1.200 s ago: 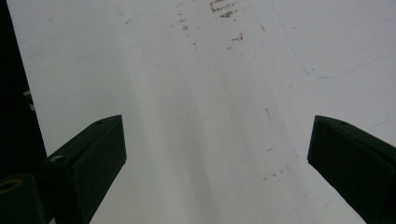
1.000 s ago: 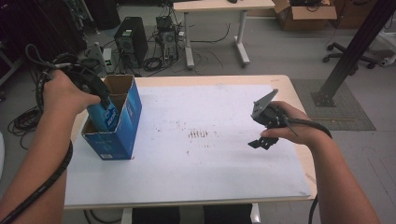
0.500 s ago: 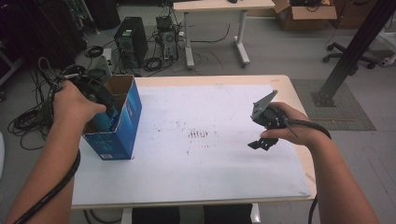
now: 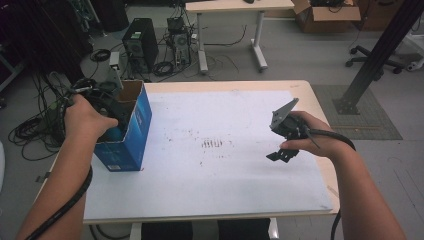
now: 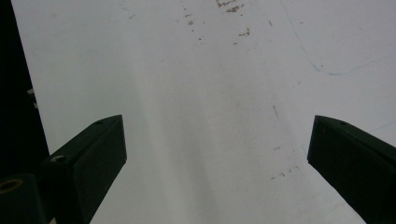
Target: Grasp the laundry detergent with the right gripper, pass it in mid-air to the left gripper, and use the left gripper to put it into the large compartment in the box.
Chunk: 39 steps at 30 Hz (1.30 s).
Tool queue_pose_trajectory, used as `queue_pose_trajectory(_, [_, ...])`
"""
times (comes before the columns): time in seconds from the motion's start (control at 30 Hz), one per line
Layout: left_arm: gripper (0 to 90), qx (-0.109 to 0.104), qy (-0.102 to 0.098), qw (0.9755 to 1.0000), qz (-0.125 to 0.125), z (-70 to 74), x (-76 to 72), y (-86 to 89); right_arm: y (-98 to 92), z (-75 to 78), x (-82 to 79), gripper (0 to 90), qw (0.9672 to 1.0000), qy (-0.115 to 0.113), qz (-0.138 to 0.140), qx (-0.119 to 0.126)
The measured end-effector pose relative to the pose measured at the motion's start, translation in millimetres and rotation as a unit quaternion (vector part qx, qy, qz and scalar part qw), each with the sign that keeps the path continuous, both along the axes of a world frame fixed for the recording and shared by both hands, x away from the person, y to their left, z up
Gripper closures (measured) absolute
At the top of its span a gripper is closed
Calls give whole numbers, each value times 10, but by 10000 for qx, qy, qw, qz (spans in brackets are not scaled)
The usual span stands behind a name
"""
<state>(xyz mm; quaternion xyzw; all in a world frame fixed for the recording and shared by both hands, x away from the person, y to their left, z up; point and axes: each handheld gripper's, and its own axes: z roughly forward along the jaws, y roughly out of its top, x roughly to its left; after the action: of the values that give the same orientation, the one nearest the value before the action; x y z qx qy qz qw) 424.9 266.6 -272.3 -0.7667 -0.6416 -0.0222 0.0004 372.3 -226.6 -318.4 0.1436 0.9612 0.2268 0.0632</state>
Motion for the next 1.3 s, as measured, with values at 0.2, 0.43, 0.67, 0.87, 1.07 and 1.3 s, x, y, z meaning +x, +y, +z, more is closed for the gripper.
queue_pose_trajectory(0.2, [376,-16,32,10000,26,-81,10,21,2,-20,4,47,10000,31,-10,-17])
queue_pose_trajectory(0.43, [376,-34,73,10000,50,-153,15,51,4,-38,30,46,9999,60,-15,-111])
queue_pose_trajectory(0.67, [375,-67,34,10000,48,-179,22,66,4,-35,51,47,9997,69,-14,-220])
queue_pose_trajectory(0.87, [369,-146,42,9999,68,-183,25,67,-2,-31,47,47,9998,69,-32,-209])
queue_pose_trajectory(1.07, [327,-137,89,9998,125,-185,26,71,-11,-43,34,47,9998,78,-31,-197])
queue_pose_trajectory(1.3, [319,-74,67,9998,155,-172,17,47,-38,-59,23,47,9998,80,-49,-187])
